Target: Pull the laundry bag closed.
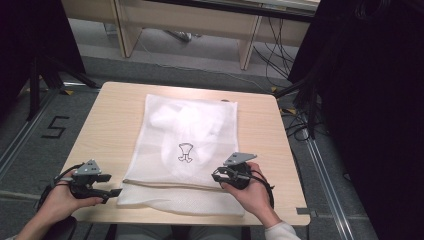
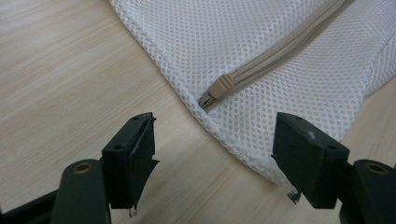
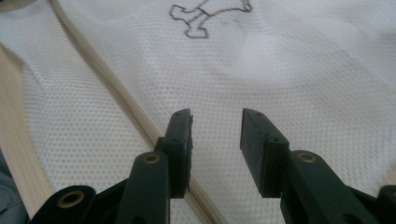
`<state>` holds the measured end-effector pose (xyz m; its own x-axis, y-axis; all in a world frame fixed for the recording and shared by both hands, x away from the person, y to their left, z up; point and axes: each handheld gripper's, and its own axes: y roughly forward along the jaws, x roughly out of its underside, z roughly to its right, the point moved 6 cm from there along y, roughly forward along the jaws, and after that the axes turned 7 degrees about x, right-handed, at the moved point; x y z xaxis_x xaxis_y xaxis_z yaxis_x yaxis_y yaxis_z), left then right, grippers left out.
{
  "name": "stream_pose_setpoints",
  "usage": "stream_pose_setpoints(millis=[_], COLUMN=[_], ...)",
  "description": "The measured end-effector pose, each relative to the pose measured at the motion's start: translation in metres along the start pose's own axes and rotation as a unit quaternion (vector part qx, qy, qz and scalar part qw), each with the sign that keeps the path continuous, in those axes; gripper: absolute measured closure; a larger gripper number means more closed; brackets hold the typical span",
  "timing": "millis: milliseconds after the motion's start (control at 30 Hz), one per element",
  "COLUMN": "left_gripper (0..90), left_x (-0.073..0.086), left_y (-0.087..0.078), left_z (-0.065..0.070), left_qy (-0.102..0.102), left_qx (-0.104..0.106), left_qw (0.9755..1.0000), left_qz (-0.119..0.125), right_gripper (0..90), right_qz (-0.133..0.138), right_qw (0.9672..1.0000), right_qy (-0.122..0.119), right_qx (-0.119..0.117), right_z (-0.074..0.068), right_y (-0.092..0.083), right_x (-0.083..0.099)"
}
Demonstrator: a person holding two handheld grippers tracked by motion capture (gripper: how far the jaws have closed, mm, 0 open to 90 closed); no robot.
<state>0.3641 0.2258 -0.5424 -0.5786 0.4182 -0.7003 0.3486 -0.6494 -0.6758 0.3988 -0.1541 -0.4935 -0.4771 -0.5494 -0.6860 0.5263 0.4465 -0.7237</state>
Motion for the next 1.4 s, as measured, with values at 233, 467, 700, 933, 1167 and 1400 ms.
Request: stream_pose_setpoints(millis=[233,467,700,933,1167,1400], left_gripper=[30.3,30.6,30.7,30.7,30.7,30.7], left_x=[0.001,0.000,0.001,0.001,0.000,0.000], left_y=[0.000,0.003,0.002,0.003,0.004,0.004], left_z=[0.000,0.003,0.002,0.002,0.003,0.003], left_qy=[0.016,0.009,0.016,0.014,0.007,0.008], left_qx=[0.011,0.015,0.017,0.020,0.019,0.016], left_qw=[0.9998,0.9998,0.9997,0.9997,0.9998,0.9998], left_qz=[-0.009,-0.002,-0.010,-0.010,-0.001,0.000], right_gripper=[63.9,63.0,62.1,61.5,60.4,55.7], right_qz=[0.015,0.019,0.012,0.008,0.008,0.009], right_qw=[0.9991,0.9964,0.9945,0.9927,0.9910,0.9921], right_qy=[-0.035,-0.067,-0.078,-0.086,-0.094,-0.090], right_qx=[-0.020,-0.047,-0.069,-0.084,-0.096,-0.086], right_z=[-0.026,-0.051,-0.072,-0.083,-0.094,-0.098], right_y=[0.020,0.038,0.052,0.061,0.070,0.077], right_x=[-0.019,-0.040,-0.053,-0.062,-0.072,-0.079])
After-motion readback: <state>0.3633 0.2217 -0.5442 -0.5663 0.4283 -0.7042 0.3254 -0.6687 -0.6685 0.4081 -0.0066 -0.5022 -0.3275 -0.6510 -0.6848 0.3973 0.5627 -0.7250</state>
